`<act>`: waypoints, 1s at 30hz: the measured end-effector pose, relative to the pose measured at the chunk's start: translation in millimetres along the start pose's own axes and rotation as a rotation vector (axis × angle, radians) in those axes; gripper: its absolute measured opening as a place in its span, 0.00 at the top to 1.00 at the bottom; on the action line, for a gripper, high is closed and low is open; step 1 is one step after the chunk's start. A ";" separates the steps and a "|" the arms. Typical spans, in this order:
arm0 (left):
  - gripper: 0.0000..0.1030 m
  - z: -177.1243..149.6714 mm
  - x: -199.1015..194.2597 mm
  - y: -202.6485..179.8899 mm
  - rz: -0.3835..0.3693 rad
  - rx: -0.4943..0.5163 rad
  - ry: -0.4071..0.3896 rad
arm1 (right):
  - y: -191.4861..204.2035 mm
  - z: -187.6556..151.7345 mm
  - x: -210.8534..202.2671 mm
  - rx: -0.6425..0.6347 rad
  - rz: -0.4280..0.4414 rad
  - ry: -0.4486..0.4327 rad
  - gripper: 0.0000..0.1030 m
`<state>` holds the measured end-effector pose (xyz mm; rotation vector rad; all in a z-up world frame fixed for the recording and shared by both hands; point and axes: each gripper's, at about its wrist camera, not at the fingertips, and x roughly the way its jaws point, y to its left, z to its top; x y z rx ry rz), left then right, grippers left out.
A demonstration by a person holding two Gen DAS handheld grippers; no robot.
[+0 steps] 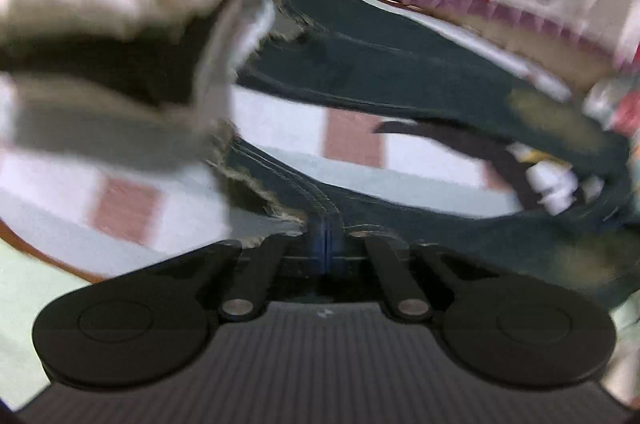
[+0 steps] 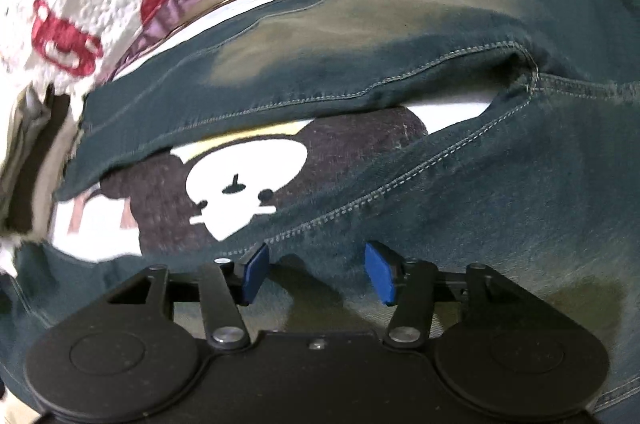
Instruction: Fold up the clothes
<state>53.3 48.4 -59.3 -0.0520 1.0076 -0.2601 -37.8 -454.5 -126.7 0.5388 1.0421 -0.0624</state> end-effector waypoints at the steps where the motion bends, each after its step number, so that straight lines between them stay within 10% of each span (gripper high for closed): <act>1: 1.00 0.5 -15.8 -2.0 -0.005 -0.004 -0.042 | 1.3 1.4 0.8 -0.017 -0.004 0.002 0.39; 10: 1.00 -28.7 -95.4 5.0 -0.012 -0.086 -0.127 | 13.2 13.7 8.1 -0.169 -0.039 0.019 0.39; 15: 1.00 -39.9 -72.7 34.3 -0.030 -0.223 -0.040 | 23.3 15.6 16.6 -0.233 -0.065 0.016 0.31; 21: 1.00 -41.8 -61.7 22.2 0.040 -0.147 -0.006 | 50.8 0.3 36.8 -0.434 -0.153 -0.043 0.21; 27: 1.00 -39.9 -54.3 33.6 0.009 -0.223 -0.008 | 45.2 9.3 42.9 -0.441 -0.092 -0.142 1.00; 30: 1.00 -39.0 -56.1 31.6 0.019 -0.213 -0.022 | 53.3 20.4 46.2 -0.420 -0.108 -0.142 0.99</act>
